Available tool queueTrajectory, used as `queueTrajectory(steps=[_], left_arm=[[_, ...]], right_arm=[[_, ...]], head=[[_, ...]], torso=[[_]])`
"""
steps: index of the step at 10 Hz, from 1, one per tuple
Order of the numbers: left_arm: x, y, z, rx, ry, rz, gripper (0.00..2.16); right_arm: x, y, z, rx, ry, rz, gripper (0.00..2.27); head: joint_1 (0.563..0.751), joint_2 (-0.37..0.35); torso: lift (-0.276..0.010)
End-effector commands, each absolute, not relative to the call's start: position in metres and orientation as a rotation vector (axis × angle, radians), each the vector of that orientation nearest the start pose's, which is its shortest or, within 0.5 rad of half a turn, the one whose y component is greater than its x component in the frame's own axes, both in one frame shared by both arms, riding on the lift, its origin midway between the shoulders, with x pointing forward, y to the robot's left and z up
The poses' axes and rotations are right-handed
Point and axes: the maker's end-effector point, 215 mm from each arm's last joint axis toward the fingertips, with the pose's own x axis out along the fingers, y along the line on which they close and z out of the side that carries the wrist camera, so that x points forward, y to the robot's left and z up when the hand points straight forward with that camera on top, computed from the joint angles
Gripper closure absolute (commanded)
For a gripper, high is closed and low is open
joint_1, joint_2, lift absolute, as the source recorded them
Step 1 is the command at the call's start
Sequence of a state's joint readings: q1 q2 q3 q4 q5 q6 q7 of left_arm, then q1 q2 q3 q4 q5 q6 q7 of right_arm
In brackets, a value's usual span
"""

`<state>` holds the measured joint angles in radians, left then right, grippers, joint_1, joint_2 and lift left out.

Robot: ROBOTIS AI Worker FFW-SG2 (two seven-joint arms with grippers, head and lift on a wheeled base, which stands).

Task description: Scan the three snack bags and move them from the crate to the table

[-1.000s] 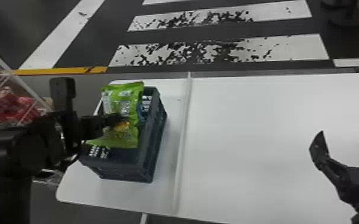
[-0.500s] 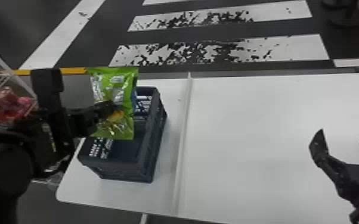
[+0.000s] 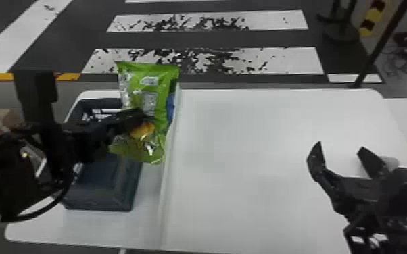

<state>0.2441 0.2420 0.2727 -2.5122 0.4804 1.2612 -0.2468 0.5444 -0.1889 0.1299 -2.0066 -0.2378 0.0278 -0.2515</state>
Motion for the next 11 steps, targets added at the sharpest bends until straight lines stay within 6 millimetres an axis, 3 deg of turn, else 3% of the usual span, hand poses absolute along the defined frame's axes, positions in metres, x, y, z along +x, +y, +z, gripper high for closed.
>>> queueTrajectory(steps=[1, 4, 7, 11], left_arm=[[0.436, 0.178, -0.310, -0.104, 0.525, -0.457, 2.06], [0.431, 0.088, -0.372, -0.034, 0.580, -0.609, 2.06], [0.423, 0.031, -0.409, 0.012, 0.559, -0.688, 2.06], [0.385, -0.055, -0.447, -0.002, 0.494, -0.847, 2.06]], right_arm=[[0.419, -0.230, -0.398, 0.107, 0.181, -0.065, 0.09], [0.421, -0.233, -0.386, 0.111, 0.160, -0.074, 0.09], [0.420, -0.242, -0.373, 0.115, 0.141, -0.085, 0.09], [0.418, -0.243, -0.367, 0.128, 0.122, -0.091, 0.09]], head=[[0.695, 0.012], [0.695, -0.115], [0.695, -0.216], [0.695, -0.350]], torso=[[-0.062], [-0.062], [-0.062], [-0.062]])
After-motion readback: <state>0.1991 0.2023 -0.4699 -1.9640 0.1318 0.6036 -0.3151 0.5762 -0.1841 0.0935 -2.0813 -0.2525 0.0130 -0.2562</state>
